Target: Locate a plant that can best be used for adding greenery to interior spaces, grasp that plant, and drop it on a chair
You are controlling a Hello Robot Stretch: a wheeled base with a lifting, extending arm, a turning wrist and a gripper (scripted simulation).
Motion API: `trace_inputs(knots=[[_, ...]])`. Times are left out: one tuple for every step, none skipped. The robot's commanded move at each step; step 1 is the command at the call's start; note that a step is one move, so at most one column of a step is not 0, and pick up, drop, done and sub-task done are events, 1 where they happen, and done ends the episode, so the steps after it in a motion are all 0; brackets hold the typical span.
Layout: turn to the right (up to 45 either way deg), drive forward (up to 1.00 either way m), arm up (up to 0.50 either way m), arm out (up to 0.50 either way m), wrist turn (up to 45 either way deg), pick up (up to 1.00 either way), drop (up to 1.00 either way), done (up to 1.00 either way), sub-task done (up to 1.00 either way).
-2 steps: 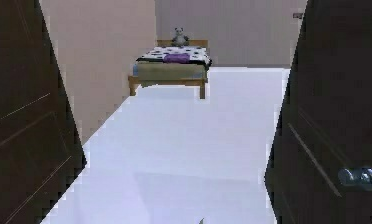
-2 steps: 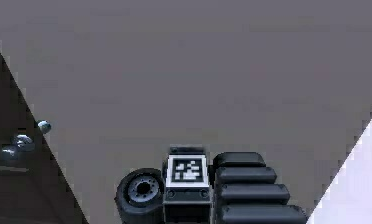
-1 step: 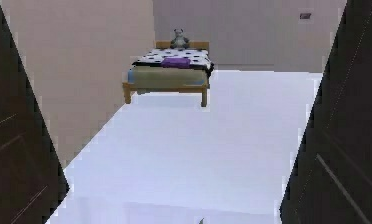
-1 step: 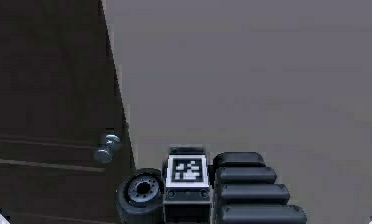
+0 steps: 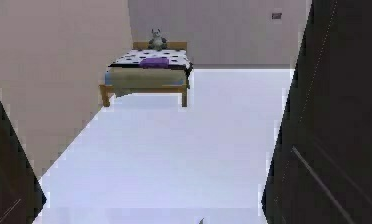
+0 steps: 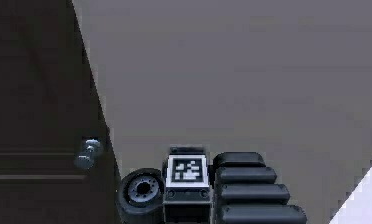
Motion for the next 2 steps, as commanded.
trace_inputs(knots=[[0.0, 1.00, 0.00, 0.00, 0.0, 0.00, 0.00, 0.00, 0.00], [0.0, 0.50, 0.00, 0.00, 0.0, 0.00, 0.00, 0.00, 0.00]])
